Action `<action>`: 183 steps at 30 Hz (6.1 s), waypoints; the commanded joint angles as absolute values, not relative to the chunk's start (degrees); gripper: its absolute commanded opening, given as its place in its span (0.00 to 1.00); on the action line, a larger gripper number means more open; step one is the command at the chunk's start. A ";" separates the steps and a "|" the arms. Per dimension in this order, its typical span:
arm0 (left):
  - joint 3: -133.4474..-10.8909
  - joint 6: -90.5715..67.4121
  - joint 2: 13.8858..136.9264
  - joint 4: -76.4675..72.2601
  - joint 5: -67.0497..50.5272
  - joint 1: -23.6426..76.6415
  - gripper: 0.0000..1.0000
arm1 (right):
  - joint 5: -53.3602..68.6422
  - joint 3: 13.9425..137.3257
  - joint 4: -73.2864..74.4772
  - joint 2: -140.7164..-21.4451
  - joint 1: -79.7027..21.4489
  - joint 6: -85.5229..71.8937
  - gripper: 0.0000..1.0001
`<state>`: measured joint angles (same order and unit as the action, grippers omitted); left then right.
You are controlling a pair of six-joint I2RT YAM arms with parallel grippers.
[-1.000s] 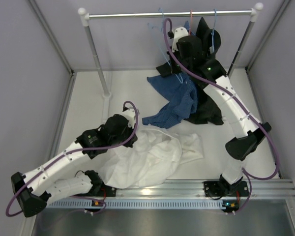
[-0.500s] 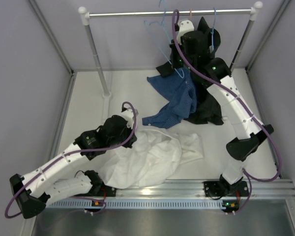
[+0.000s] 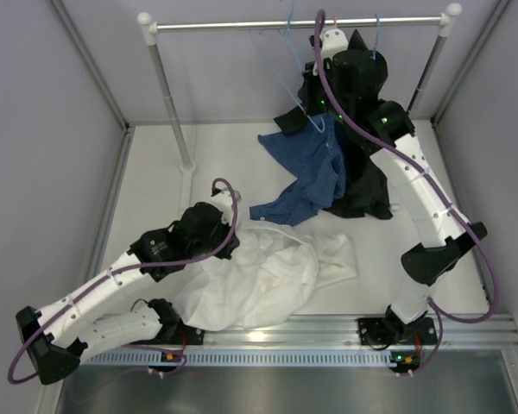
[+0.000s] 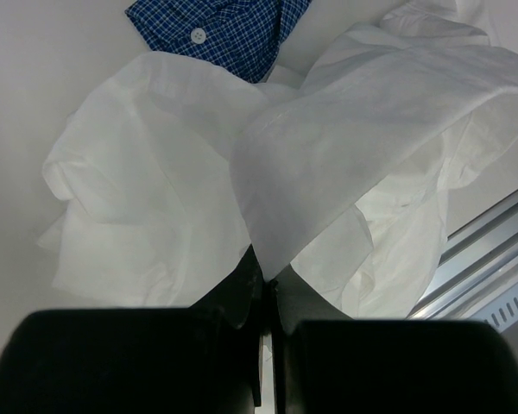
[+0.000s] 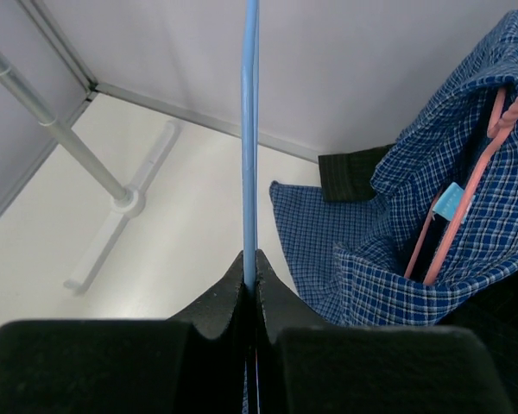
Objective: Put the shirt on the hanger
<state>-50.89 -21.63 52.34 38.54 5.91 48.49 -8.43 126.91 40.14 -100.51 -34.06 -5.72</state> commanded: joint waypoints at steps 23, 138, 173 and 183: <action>-58.62 -25.41 68.11 26.89 -3.34 35.07 0.00 | 16.15 72.46 37.43 -48.19 -33.05 -6.06 0.00; -89.91 -4.67 63.91 55.99 -16.88 49.13 0.52 | 12.57 21.01 -43.41 -44.03 -58.01 -23.64 0.00; -94.66 29.27 68.81 51.41 -37.87 45.62 0.89 | 20.48 17.40 -27.08 -27.78 -58.01 -15.03 0.00; -93.61 30.85 68.38 57.39 -44.64 43.15 0.98 | 21.45 20.12 -17.15 -22.24 -58.01 -10.46 0.00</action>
